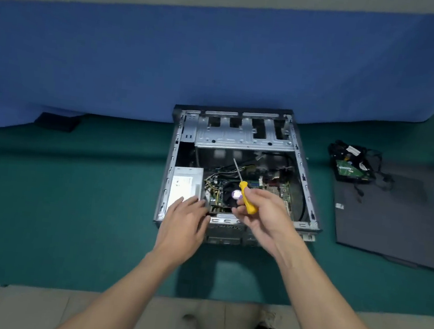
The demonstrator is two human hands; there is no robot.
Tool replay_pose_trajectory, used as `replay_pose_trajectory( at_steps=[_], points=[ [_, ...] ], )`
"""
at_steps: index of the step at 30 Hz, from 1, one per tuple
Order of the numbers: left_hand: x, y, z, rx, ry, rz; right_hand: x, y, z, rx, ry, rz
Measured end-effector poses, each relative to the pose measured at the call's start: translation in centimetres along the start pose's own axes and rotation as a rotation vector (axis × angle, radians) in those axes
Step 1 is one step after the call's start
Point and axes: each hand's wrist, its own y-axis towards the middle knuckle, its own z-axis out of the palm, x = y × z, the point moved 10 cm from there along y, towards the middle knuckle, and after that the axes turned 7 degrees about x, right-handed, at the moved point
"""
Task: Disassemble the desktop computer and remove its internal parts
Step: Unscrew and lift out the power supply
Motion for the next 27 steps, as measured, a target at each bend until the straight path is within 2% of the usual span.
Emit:
replay_pose_trajectory(
  at_steps=[2,5,10,14,18,22,27],
  points=[
    [1.5,-0.9,-0.7,-0.023,-0.061,-0.061,-2.2,-1.2,1.8,0.043,-0.019,0.024],
    [4.5,-2.3,-1.7,-0.093,-0.255,-0.276,-4.8,-2.7,3.6,0.085,-0.066,0.063],
    [5.7,-4.4,-2.2,-0.212,-0.321,-0.446,-8.7,-4.5,4.8,0.094,-0.12,0.15],
    [7.4,-6.8,-2.1,-0.326,-0.443,-0.753,-11.5,-5.4,4.9,0.068,-0.163,0.218],
    [9.8,-9.0,0.9,-0.266,-0.83,-1.073,-13.7,-5.6,5.4,0.079,-0.265,0.247],
    [10.3,-9.0,3.2,-0.148,-1.237,-1.064,-15.1,-5.6,6.4,0.099,-0.306,0.25],
    [9.7,-7.9,3.9,0.033,-1.395,-0.956,-16.8,-5.8,7.3,0.065,-0.335,0.243]
  ],
)
